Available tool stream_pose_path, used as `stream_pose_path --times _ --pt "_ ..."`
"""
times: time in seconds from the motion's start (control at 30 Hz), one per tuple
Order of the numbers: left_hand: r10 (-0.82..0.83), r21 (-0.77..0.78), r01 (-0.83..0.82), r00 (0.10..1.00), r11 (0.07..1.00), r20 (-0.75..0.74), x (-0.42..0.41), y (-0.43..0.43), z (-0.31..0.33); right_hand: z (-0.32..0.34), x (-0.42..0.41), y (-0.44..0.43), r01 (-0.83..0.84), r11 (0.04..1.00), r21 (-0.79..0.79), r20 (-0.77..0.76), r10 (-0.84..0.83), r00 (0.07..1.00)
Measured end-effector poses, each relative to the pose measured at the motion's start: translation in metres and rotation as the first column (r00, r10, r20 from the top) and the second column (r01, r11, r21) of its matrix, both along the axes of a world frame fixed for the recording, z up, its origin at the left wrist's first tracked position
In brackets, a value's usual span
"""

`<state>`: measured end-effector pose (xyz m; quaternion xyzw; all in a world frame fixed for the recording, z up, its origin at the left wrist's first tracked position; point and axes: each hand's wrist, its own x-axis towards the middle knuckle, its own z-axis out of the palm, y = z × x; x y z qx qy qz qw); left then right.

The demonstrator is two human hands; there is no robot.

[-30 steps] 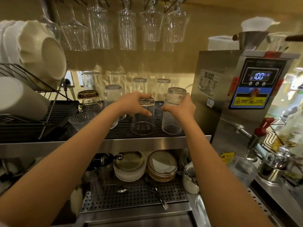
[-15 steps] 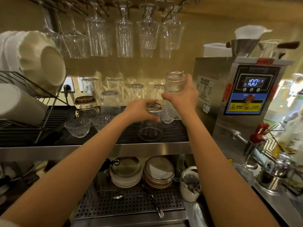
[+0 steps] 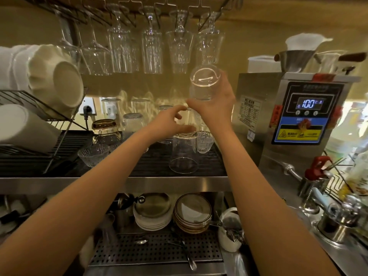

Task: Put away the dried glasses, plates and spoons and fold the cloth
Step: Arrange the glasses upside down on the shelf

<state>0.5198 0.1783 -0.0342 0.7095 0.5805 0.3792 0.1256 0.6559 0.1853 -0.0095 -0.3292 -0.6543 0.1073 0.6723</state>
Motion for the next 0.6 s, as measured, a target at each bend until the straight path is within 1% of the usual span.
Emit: stream_pose_path --times 0.1,0.23,0.37,0.47,0.53,0.6 --pt "0.027 0.053 -0.026 1.0 0.998 0.0 -0.008 -0.008 0.009 0.005 -0.01 -0.004 -0.064 0.995 0.074 -0.017 0.065 0.998" --pt "0.074 0.046 -0.077 0.995 0.996 0.067 -0.033 -0.019 0.016 0.011 -0.03 -0.009 -0.134 0.989 0.065 0.001 0.135 0.991" --pt "0.114 0.055 -0.119 0.989 0.991 0.09 -0.065 -0.026 0.017 0.011 -0.054 -0.013 -0.208 0.975 0.077 -0.002 0.208 0.978" --pt "0.068 0.118 -0.083 0.99 0.99 0.122 -0.083 -0.028 0.019 0.01 -0.074 -0.015 -0.269 0.961 0.067 -0.013 0.27 0.963" --pt "0.036 0.174 -0.056 0.993 0.983 0.116 -0.096 -0.029 0.021 0.011 -0.093 -0.016 -0.288 0.956 0.055 -0.008 0.289 0.957" --pt "0.013 0.226 -0.046 0.99 0.973 0.143 -0.105 -0.032 0.024 0.012 -0.111 -0.016 -0.309 0.951 0.023 0.001 0.309 0.951"
